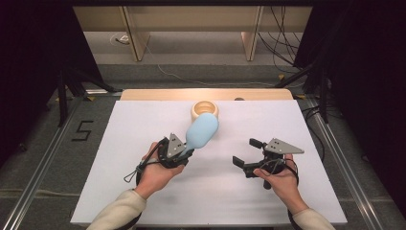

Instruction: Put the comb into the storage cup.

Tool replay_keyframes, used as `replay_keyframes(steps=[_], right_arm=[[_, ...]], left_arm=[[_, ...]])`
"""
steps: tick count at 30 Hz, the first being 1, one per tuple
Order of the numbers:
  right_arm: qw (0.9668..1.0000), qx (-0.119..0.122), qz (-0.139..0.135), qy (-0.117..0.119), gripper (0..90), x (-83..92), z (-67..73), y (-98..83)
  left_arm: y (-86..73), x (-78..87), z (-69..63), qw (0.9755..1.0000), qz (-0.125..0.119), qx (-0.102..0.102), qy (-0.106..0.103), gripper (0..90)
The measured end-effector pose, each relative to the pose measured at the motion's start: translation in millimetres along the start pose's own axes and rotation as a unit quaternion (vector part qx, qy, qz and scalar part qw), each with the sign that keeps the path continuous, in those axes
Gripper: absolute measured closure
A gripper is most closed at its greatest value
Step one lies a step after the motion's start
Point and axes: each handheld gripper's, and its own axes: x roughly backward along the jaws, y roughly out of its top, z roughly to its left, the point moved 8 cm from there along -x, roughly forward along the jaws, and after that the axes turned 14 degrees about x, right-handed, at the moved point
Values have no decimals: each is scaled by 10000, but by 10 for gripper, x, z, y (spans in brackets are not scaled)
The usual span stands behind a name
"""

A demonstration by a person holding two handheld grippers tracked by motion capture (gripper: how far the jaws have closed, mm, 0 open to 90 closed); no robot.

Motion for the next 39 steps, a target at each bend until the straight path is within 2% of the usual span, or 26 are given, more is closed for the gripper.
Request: replay_keyframes(steps=[9,22,39], right_arm=[[10000,-13,-37,61,5,-77,29,49],[9997,-159,-118,172,6,-163,89,102],[9993,-172,-144,287,6,-330,160,188]], left_arm=[[-15,-23,-13,10000,20,-15,-21,696],[-23,-47,-30,10000,-6,1,-37,696],[-40,-75,-85,9999,21,-39,-94,696]])
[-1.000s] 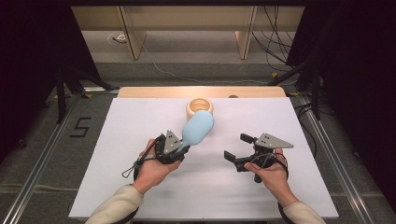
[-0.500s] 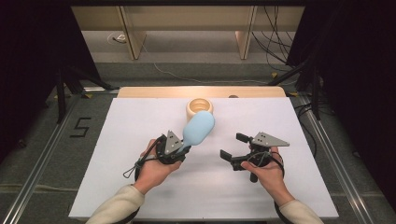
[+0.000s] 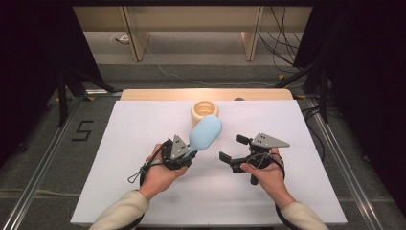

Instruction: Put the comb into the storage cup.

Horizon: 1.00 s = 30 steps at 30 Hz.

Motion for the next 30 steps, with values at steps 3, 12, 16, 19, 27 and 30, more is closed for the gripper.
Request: replay_keyframes(steps=[3,12,16,19,27,30], right_arm=[[10000,-25,-14,9,6,-22,0,17],[10000,-84,-30,-20,5,-79,-19,39],[9999,-94,-4,-45,6,-105,-23,36],[9999,-94,-13,-39,6,-131,-18,47],[9999,-105,-21,2,6,-185,9,83],[9999,-105,-18,7,5,-211,17,93]], left_arm=[[6,-1,-16,10000,-20,-12,-12,696],[5,-12,-65,10000,-29,-35,-52,696],[-2,-26,-94,9999,-38,-26,-97,696],[-10,-33,-120,9999,-18,-44,-116,696],[-22,-55,-180,9998,-2,-83,-168,696],[-24,-58,-199,9998,0,-97,-188,696]])
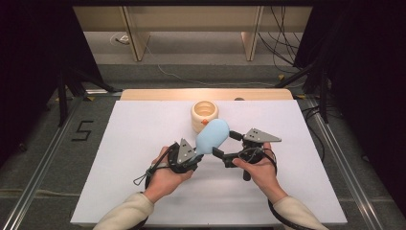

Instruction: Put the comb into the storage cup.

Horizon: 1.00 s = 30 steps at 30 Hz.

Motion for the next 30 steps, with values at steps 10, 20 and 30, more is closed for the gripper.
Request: replay_keyframes(steps=[10,20,30], right_arm=[[10000,-28,-5,2,5,-66,4,25],[10000,-93,-20,6,12,-113,5,40],[9999,-145,-23,-5,75,-140,11,44]], left_arm=[[-7,-17,-77,10000,0,-56,-68,696],[-12,-25,-109,9999,0,-70,-98,696],[-13,-28,-126,9999,2,-70,-116,696]])
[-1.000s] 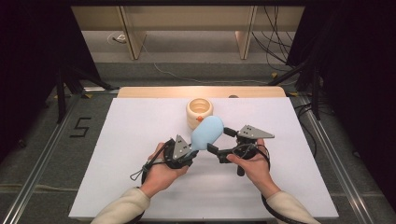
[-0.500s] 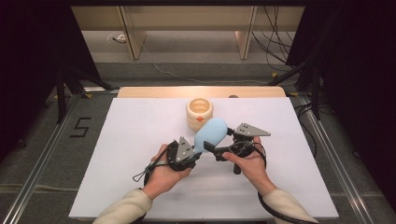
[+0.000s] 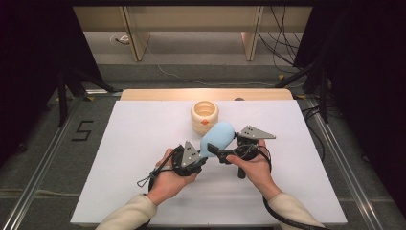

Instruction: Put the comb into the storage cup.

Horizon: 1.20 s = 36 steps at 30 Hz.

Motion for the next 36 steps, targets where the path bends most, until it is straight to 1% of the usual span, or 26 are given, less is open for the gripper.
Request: replay_keyframes(steps=[5,7,16,17,23,25,29,30,31,32,33,34,36], right_arm=[[10000,-44,2,-31,119,-2,-8,-1],[10000,-72,-15,-39,155,-4,-10,1],[9999,-126,54,-55,211,-10,-15,-19],[9998,-175,57,-28,223,-11,-12,-19],[9996,-264,65,29,258,-14,-4,-16],[9994,-334,21,94,293,-14,8,-5],[9992,-377,-34,134,325,-10,19,12],[9990,-412,-72,155,345,-7,26,27],[9987,-432,-159,224,389,-1,40,60],[9987,-432,-159,224,389,-1,40,60],[9982,-467,-255,288,424,9,57,104],[9982,-467,-255,288,424,9,57,104],[9973,-511,-328,420,464,25,81,156]], left_arm=[[5,2,3,10000,-14,3,1,696],[9,2,0,10000,-28,2,2,696],[8,0,2,10000,-39,12,-8,696],[8,0,3,10000,-48,11,-5,696],[11,-1,4,10000,-69,38,-6,696],[12,-2,5,10000,-76,46,-7,696],[24,2,6,9999,-120,65,-10,696],[26,3,6,9999,-131,68,-10,695],[28,3,9,9999,-139,79,-6,695],[30,4,12,9999,-149,75,0,695],[34,6,13,9998,-172,80,3,695],[34,6,13,9998,-172,80,3,696],[46,10,12,9997,-218,75,8,695]])
